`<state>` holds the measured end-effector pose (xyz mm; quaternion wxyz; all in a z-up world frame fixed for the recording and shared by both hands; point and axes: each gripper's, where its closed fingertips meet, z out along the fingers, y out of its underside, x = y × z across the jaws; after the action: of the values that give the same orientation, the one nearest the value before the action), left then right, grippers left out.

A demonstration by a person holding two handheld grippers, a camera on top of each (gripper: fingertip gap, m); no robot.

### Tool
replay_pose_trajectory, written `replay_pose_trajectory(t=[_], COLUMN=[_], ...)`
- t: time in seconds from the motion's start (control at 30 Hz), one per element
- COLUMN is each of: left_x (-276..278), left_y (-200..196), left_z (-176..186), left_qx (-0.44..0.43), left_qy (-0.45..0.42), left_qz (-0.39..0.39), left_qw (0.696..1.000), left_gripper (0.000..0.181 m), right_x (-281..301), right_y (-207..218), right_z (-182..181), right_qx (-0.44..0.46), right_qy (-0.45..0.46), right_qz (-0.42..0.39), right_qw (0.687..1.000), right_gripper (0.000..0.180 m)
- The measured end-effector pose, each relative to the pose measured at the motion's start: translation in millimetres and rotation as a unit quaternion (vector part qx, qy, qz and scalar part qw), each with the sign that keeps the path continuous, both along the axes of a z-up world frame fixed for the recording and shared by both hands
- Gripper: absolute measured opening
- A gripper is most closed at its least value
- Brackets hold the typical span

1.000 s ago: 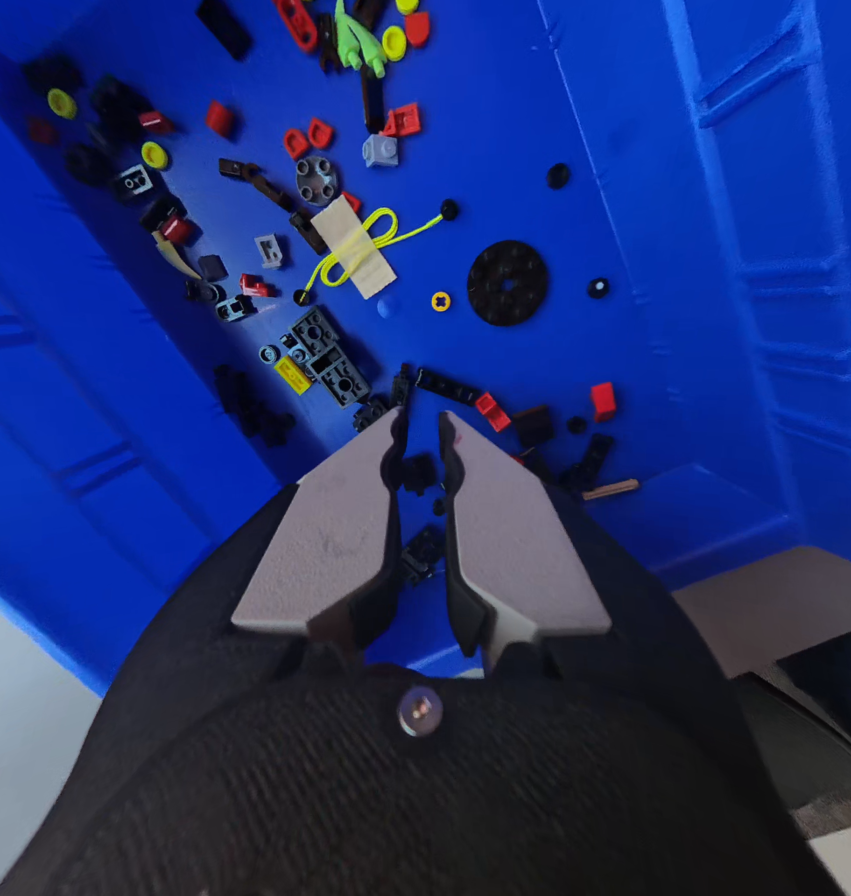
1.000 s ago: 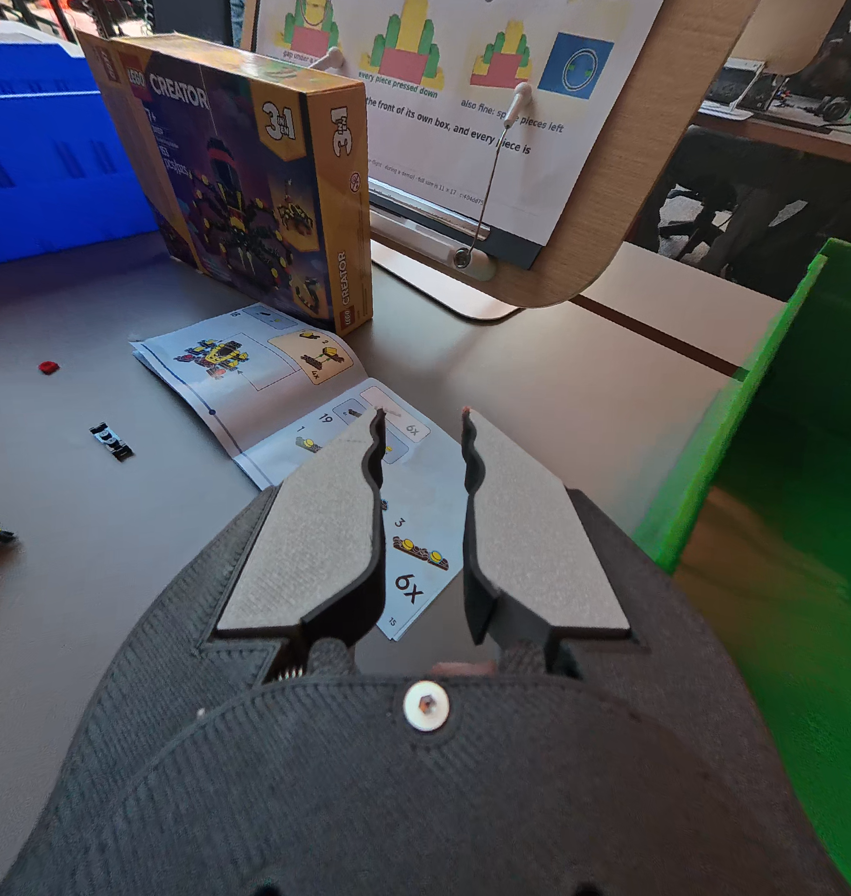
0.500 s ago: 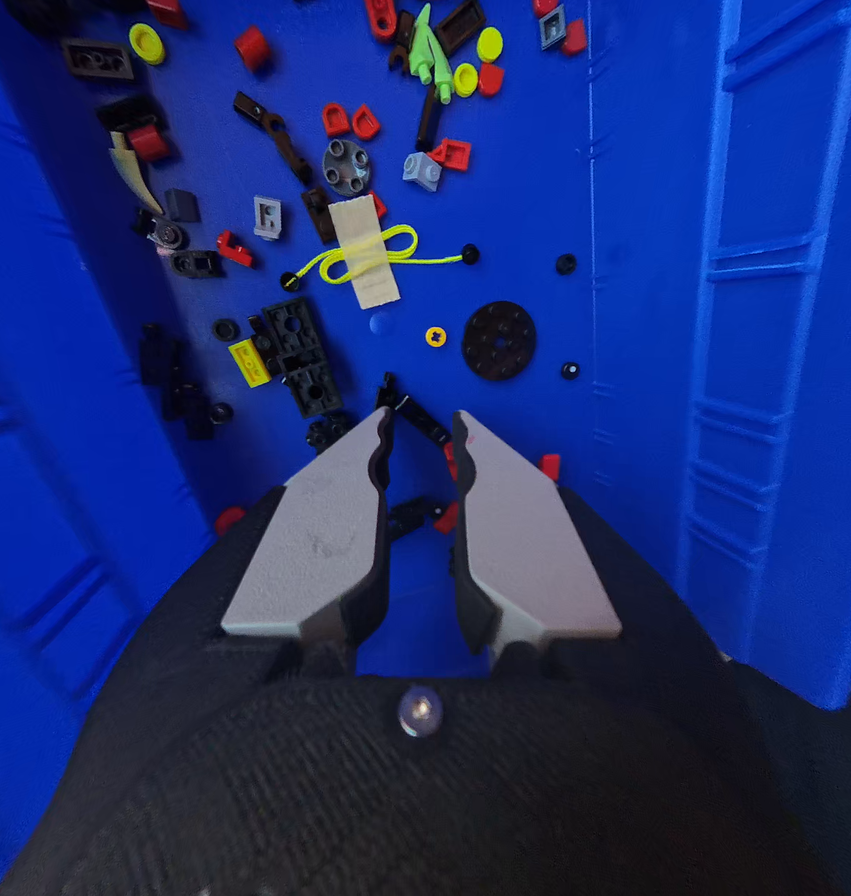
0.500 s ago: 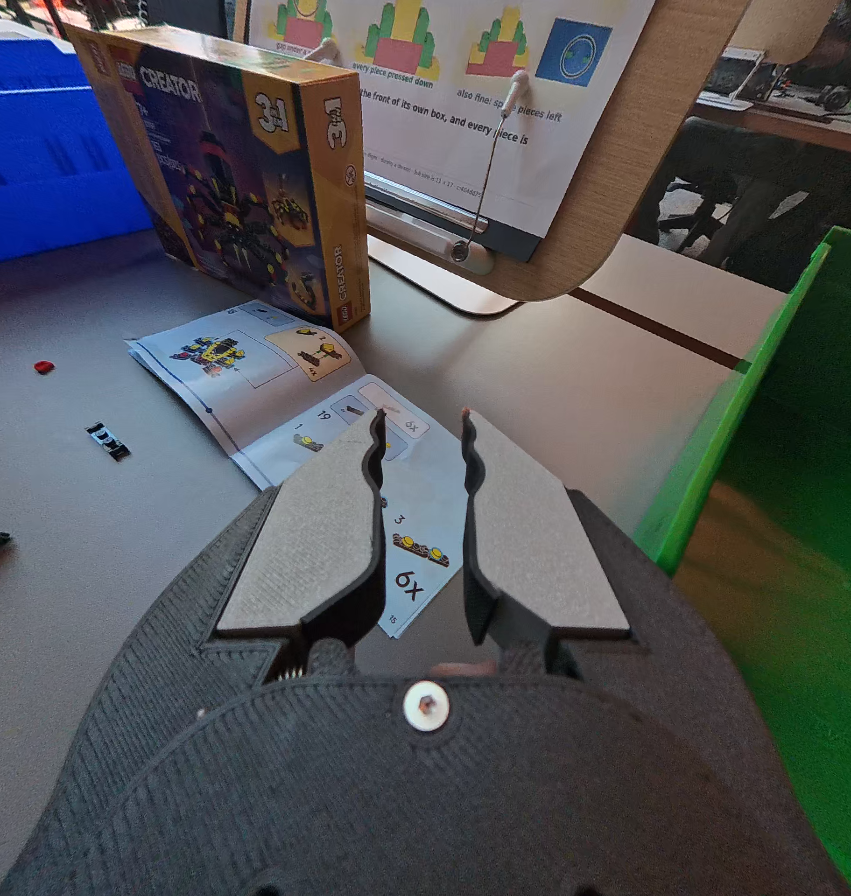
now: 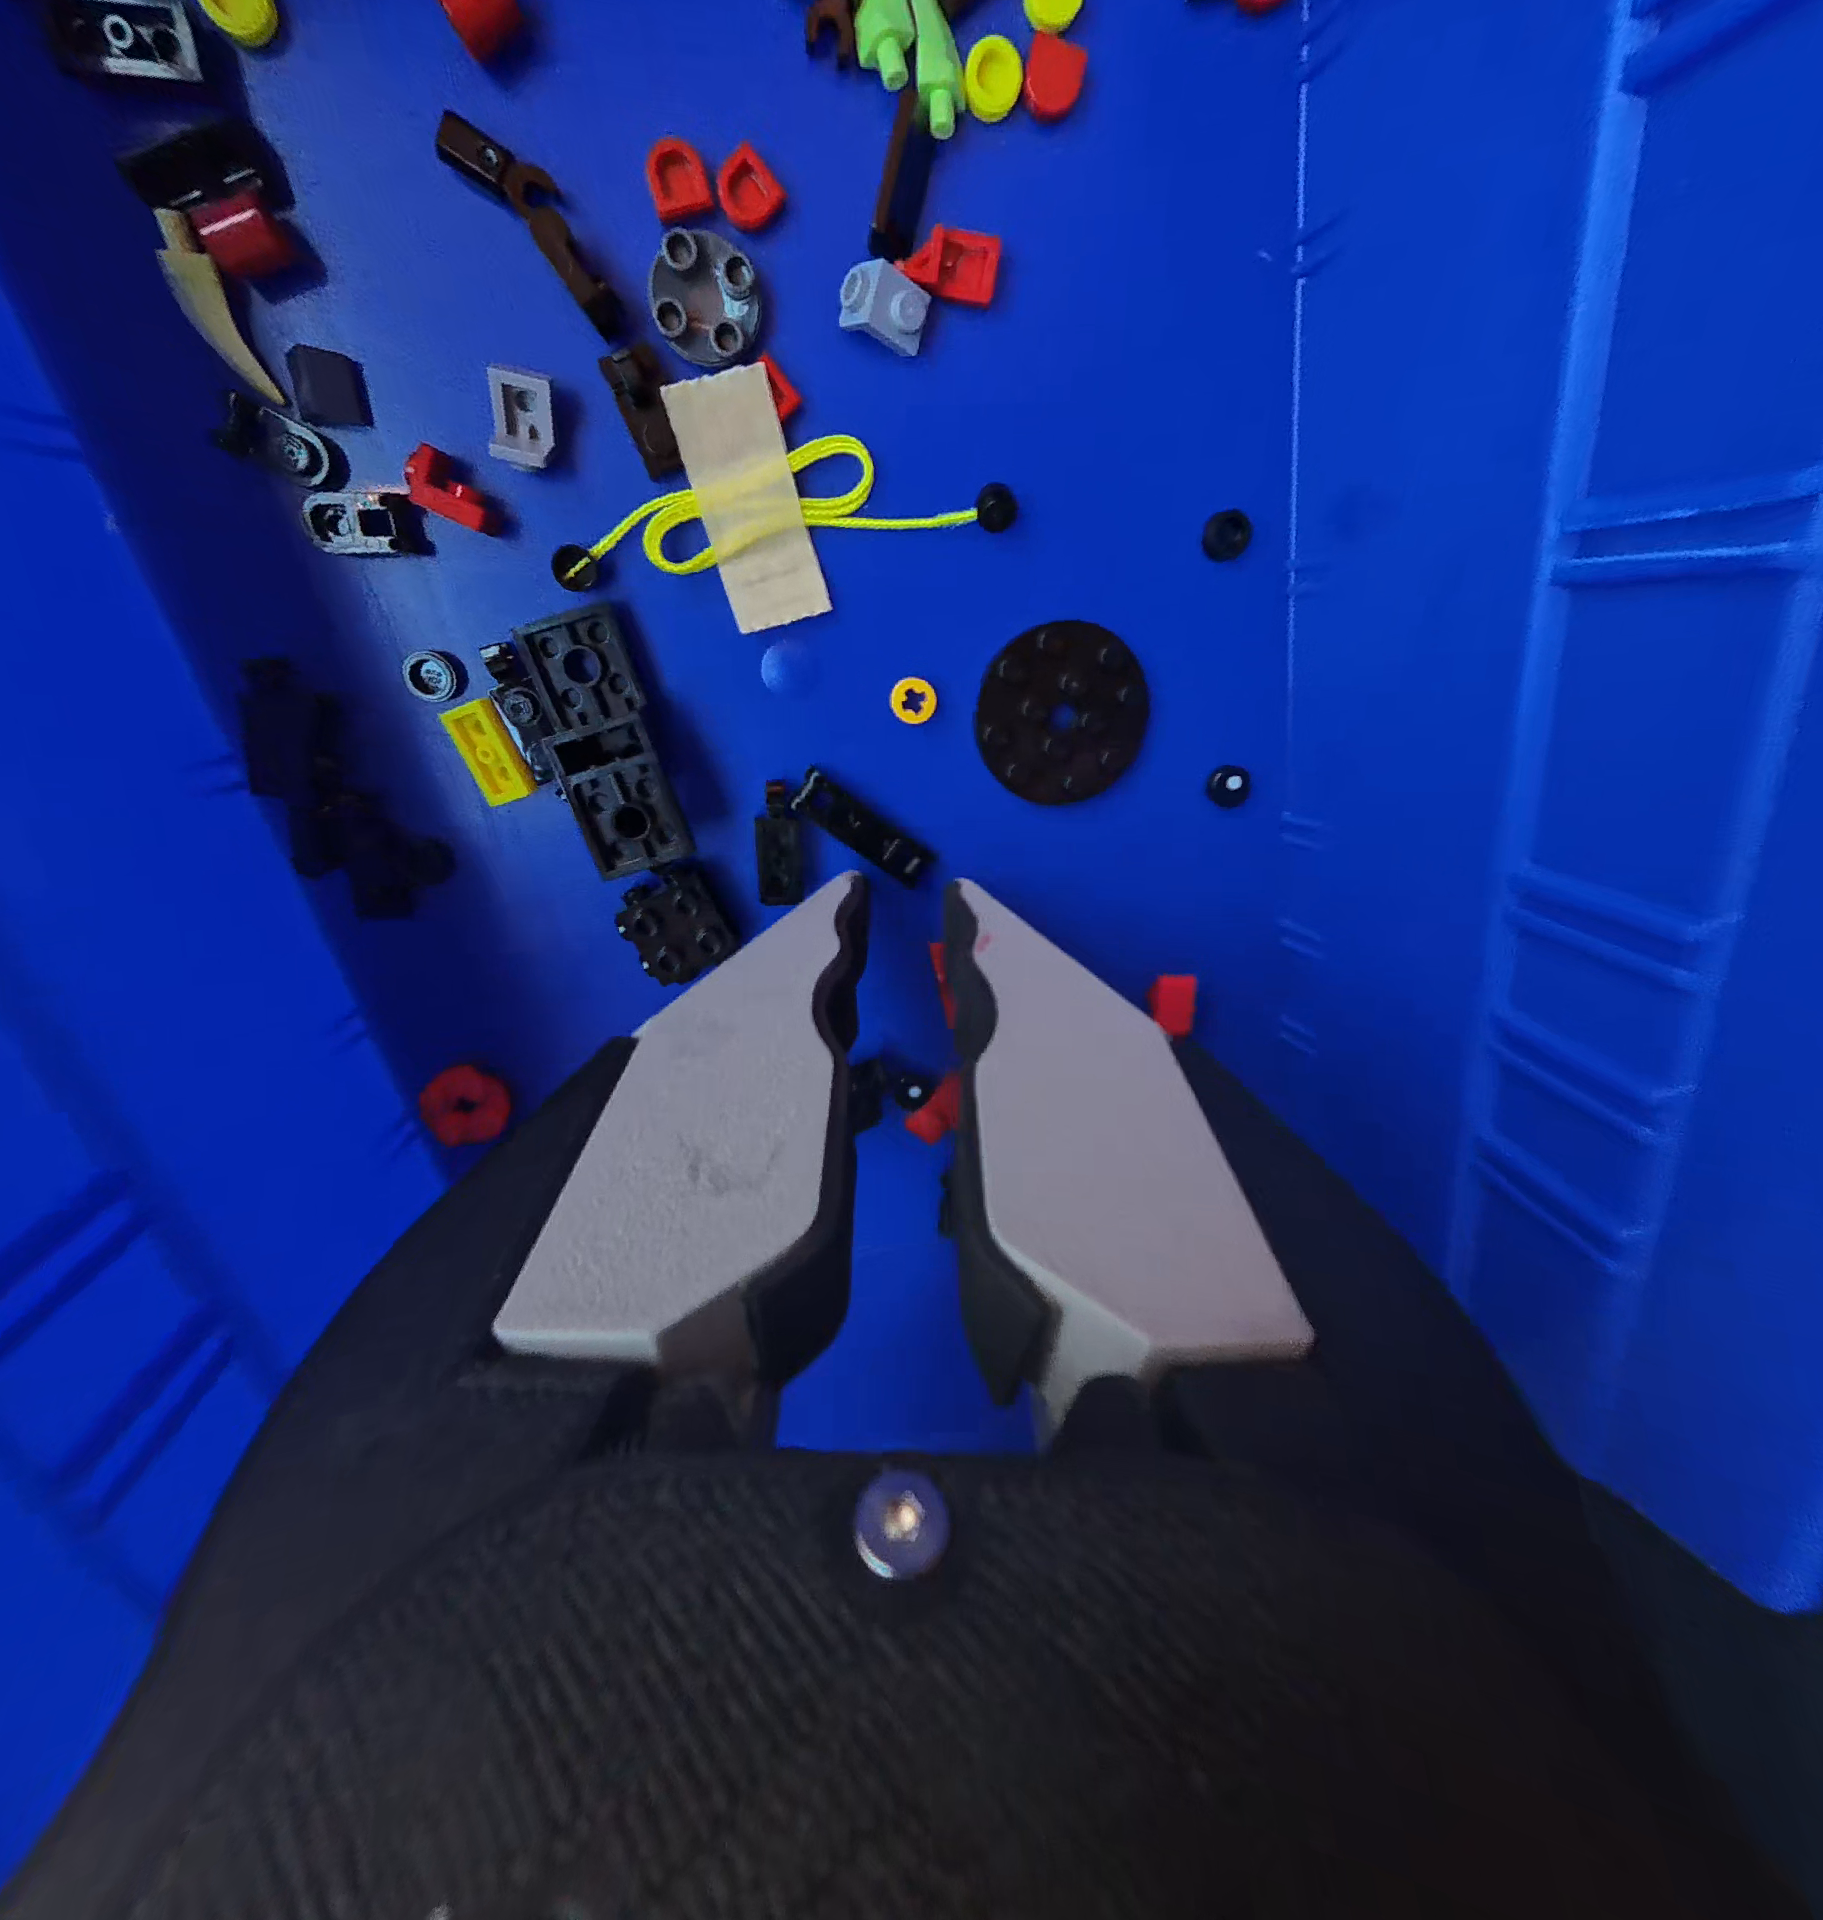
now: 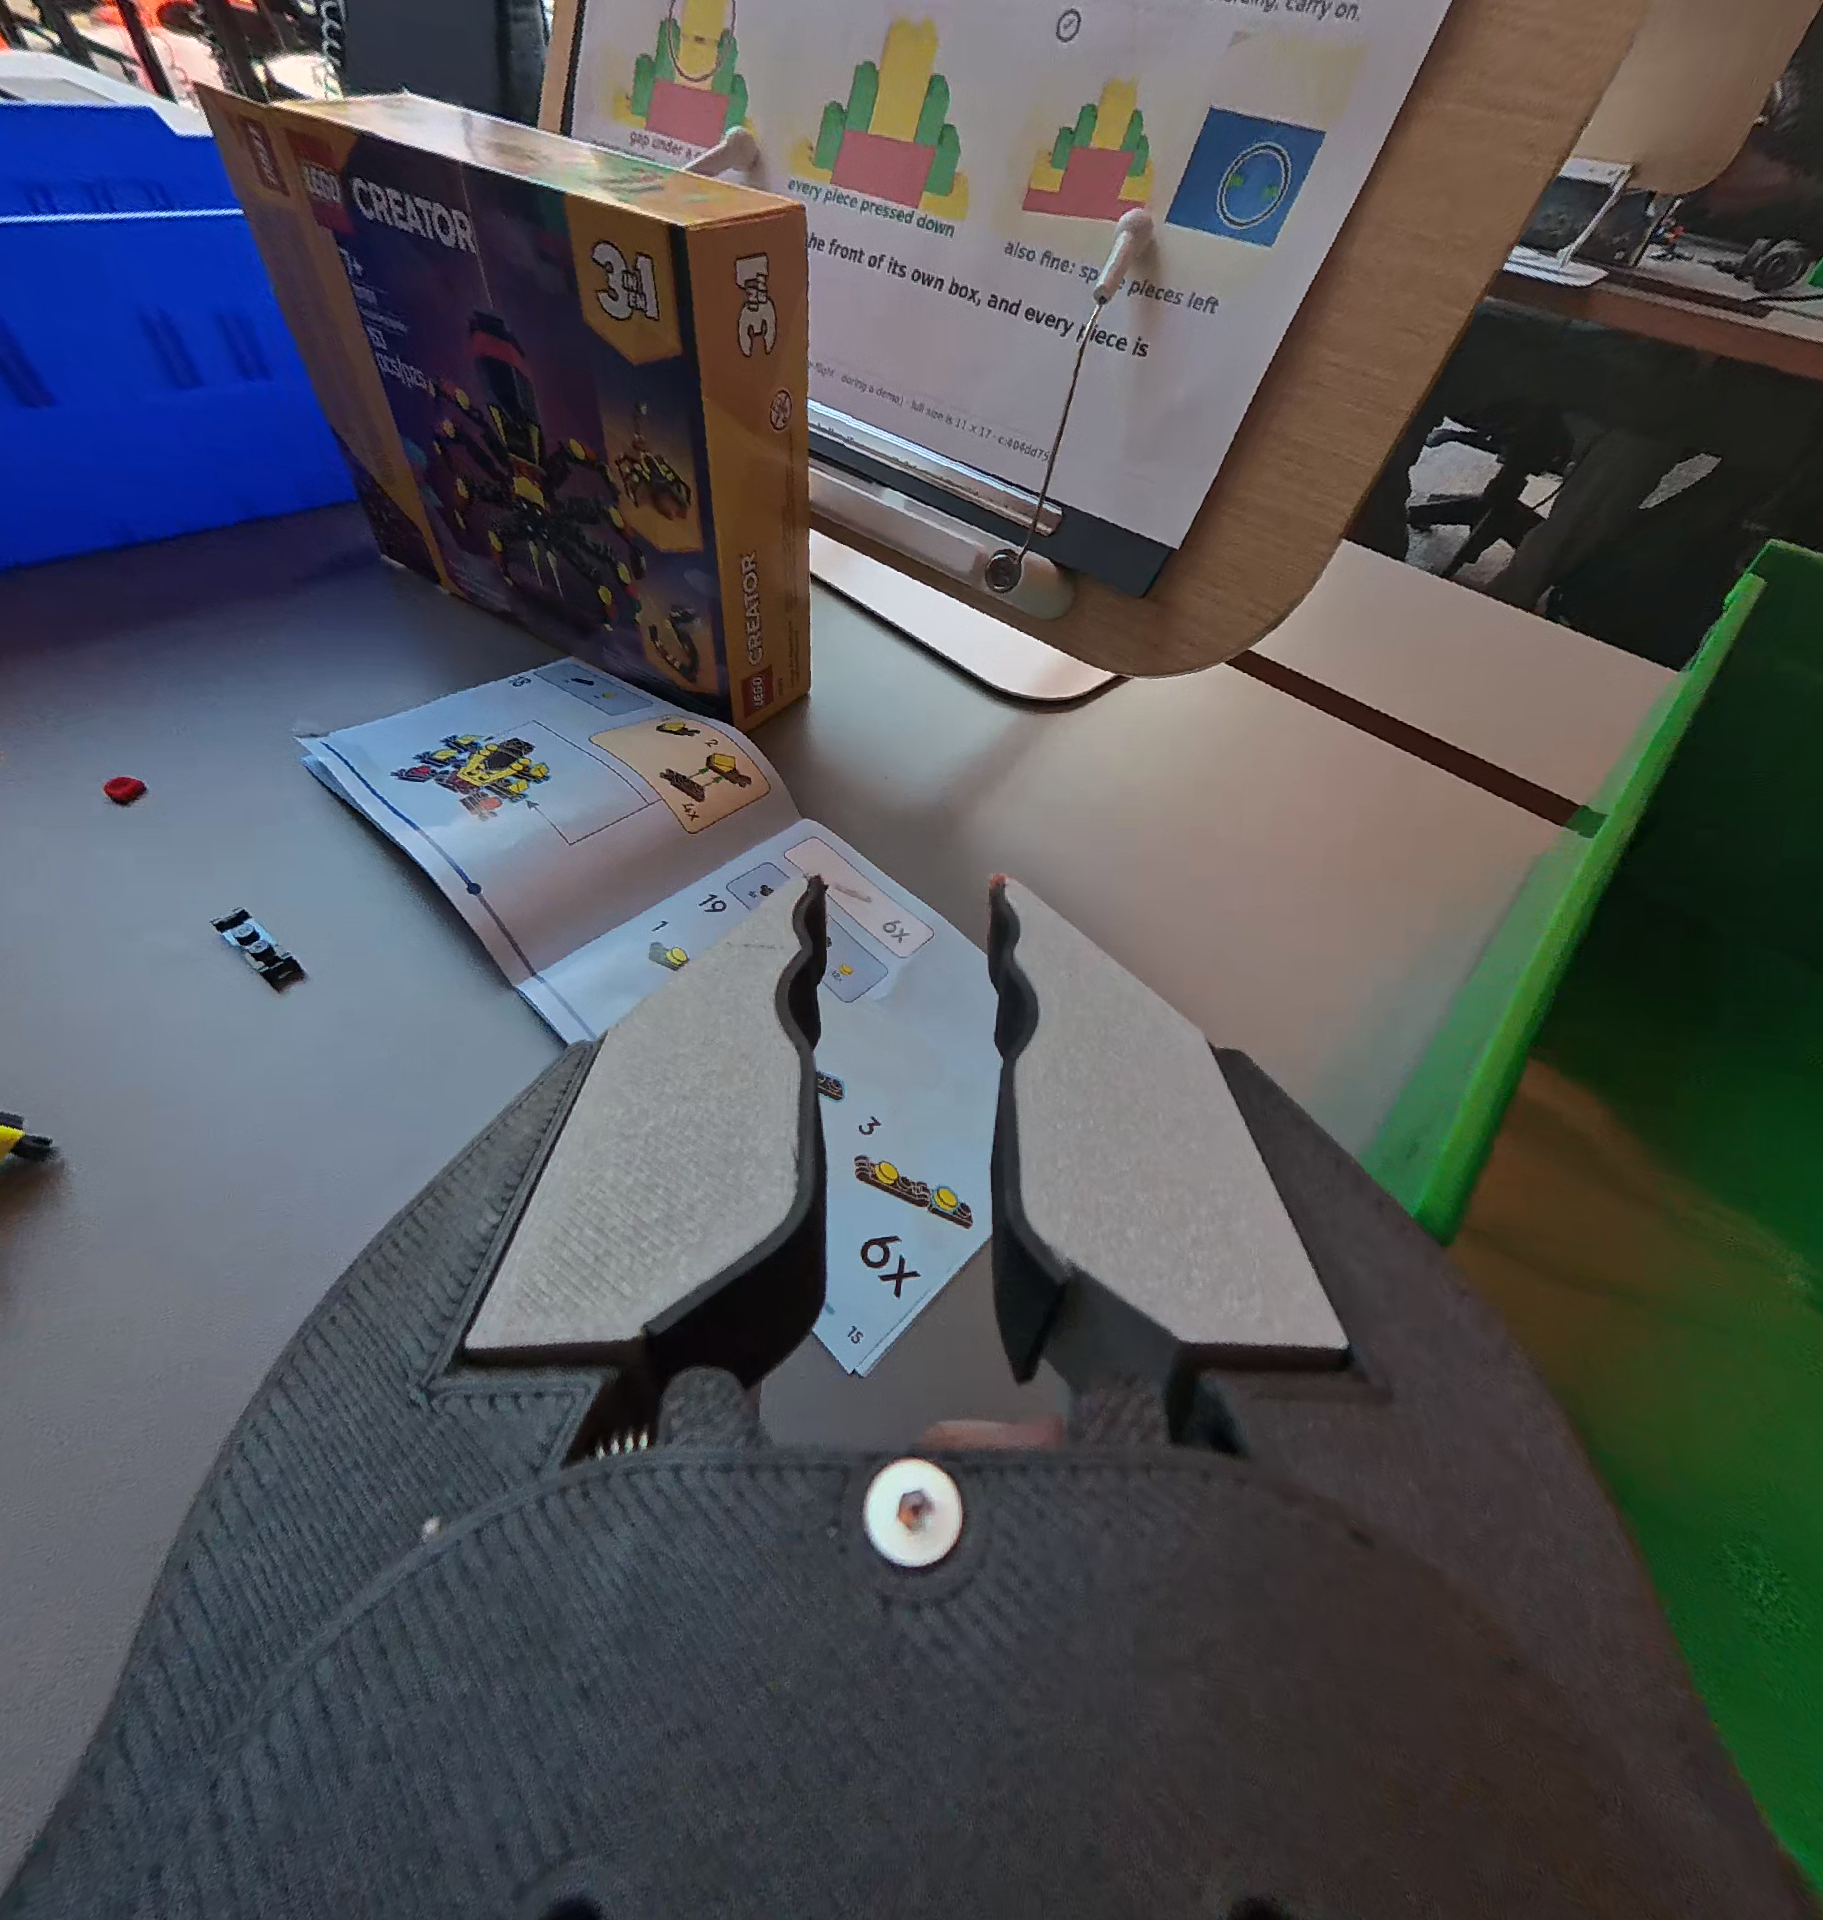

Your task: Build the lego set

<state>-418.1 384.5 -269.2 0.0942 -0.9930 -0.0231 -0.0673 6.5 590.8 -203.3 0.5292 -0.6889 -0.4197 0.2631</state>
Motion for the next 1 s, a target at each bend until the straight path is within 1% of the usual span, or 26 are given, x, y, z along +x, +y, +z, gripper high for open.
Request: replay_pose_trajectory(t=[0.07,0.2,0.37,0.53,0.57,0.63,0.67,0.77,1.0], left_x=[1.9,0.4,0.2,-2.4,-3.8,-7.2,-7.4,-8.1,-15.7], left_y=[1.6,3.9,8.7,13.5,13.7,13.4,13.2,12.3,-0.8], left_z=[0.5,-0.1,1.2,1.1,0.6,-0.5,-0.8,-0.9,-0.3], left_qx=[0.005,0.006,0.015,0.017,0.016,0.015,0.016,0.02,0.0], left_qy=[-0.01,-0.008,-0.023,-0.036,-0.032,-0.021,-0.017,-0.007,0.048], left_qz=[-0.001,-0.006,0.006,0.024,0.022,0.014,0.004,-0.017,-0.065], left_qw=[1.0,1.0,1.0,0.999,0.999,1.0,1.0,1.0,0.997], left_gripper=[0.013,0.008,0.015,0.012,0.009,0.001,0.0,0.0,0.0], right_x=[-0.4,-1.4,-0.7,-1.4,-1.7,-1.8,-1.9,-1.8,-2.4], right_y=[0.0,-0.1,0.0,-0.2,-0.5,-0.9,-0.9,-0.8,-1.5], right_z=[-0.3,-1.9,-1.9,-3.4,-3.3,-2.8,-2.7,-3.0,-3.1], right_qx=[-0.001,-0.003,-0.002,-0.006,-0.005,-0.002,-0.002,-0.004,-0.003], right_qy=[0.0,-0.002,-0.002,-0.003,-0.003,-0.004,-0.004,-0.003,-0.004], right_qz=[0.001,0.002,0.001,0.002,0.003,0.003,0.003,0.004,0.005], right_qw=[1.0,1.0,1.0,1.0,1.0,1.0,1.0,1.0,1.0], right_gripper=[0.028,0.028,0.028,0.028,0.028,0.028,0.028,0.027,0.027])
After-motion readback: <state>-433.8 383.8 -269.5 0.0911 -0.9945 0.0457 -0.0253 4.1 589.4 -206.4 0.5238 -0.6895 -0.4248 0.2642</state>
